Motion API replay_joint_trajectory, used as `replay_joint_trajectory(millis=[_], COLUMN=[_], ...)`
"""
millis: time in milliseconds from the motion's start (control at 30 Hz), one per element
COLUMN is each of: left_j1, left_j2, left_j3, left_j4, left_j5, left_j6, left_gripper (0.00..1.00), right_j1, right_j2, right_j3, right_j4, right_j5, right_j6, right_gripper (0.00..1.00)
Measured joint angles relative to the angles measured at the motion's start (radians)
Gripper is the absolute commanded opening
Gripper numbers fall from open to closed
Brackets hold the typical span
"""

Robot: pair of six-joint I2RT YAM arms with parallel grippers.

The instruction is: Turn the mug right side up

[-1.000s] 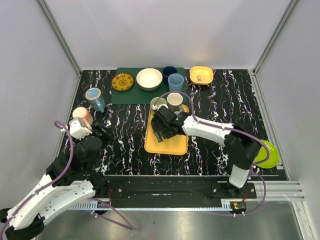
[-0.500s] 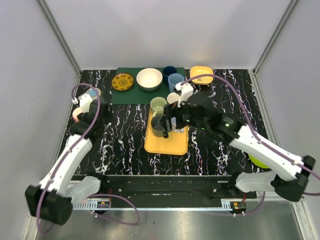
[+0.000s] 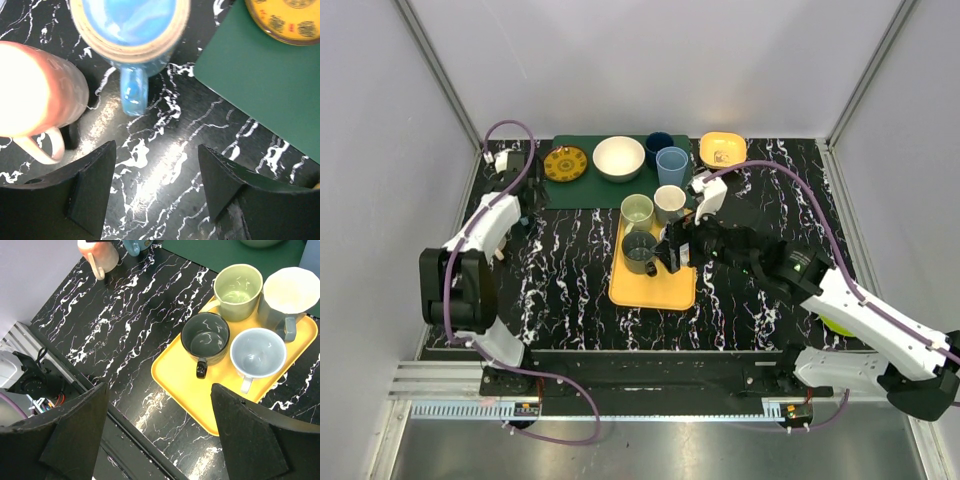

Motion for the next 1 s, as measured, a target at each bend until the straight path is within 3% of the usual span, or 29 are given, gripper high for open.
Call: replay_joint_trajectory(millis=[267, 600, 833, 1000], left_j1=[0.082, 0.133, 0.149, 0.149], left_j2=[0.04, 0.164, 0.227, 0.228], left_j3=[0.002, 0.047, 0.079, 0.081], left_j4=[0.042, 0.108, 0.121, 0.133], left_j5=[0.024, 0.064, 0.091, 0.101], left_j6=[0.058, 0.102, 0.105, 0.105], left_gripper=[0.77, 0.68, 0.43, 0.39], right_j1=[0.0, 0.0, 0.0, 0.0], right_j2=[-0.036, -0.036, -0.03, -0.015], right_j3=[-0.045, -0.083, -0.092, -0.109], right_j4=[0.007, 0.014, 0.02, 0.031], right_j5=[0.016, 0.026, 0.045, 0.052], right_j6=[0.002, 0.005, 0.005, 0.005], right_gripper=[0.88, 0.89, 0.89, 0.89])
